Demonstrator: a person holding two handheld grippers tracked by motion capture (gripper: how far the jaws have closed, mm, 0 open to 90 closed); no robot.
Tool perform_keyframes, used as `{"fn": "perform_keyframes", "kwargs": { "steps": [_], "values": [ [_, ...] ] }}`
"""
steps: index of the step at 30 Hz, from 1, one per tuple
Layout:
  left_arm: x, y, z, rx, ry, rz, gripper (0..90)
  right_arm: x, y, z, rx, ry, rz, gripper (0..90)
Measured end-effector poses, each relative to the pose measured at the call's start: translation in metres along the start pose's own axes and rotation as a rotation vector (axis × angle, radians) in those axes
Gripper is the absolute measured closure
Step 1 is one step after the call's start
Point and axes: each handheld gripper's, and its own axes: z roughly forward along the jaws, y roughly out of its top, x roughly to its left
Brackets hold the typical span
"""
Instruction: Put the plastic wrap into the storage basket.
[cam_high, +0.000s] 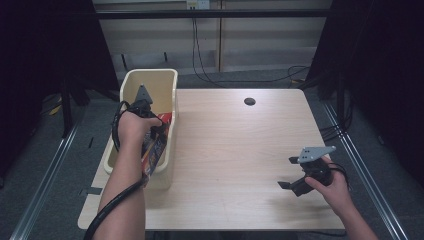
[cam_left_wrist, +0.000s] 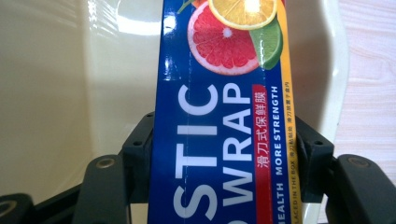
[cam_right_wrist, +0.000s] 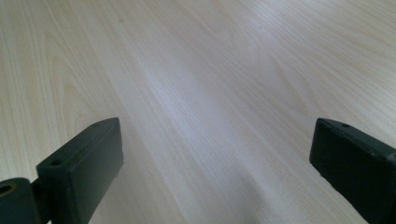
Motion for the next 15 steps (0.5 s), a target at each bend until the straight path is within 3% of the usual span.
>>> {"fn": "perform_keyframes", "kwargs": {
  "steps": [4,6,11,15],
  "values": [
    [0.0,0.0,-0.003,-0.007,-0.002,-0.004,37.2,0.0,0.0,0.0,0.0,-0.009,-0.004,2.6],
    [-0.001,0.0,-0.011,-0.043,-0.014,-0.018,36.3,0.0,0.0,-0.001,0.003,-0.005,-0.001,2.6],
    [-0.004,-0.002,-0.033,-0.079,-0.025,-0.005,36.5,0.0,0.001,-0.001,0.002,-0.006,0.001,2.6],
    [-0.008,-0.003,-0.041,-0.097,-0.033,0.013,34.8,0.001,0.001,-0.001,0.001,-0.002,-0.006,2.6]
  ]
}}
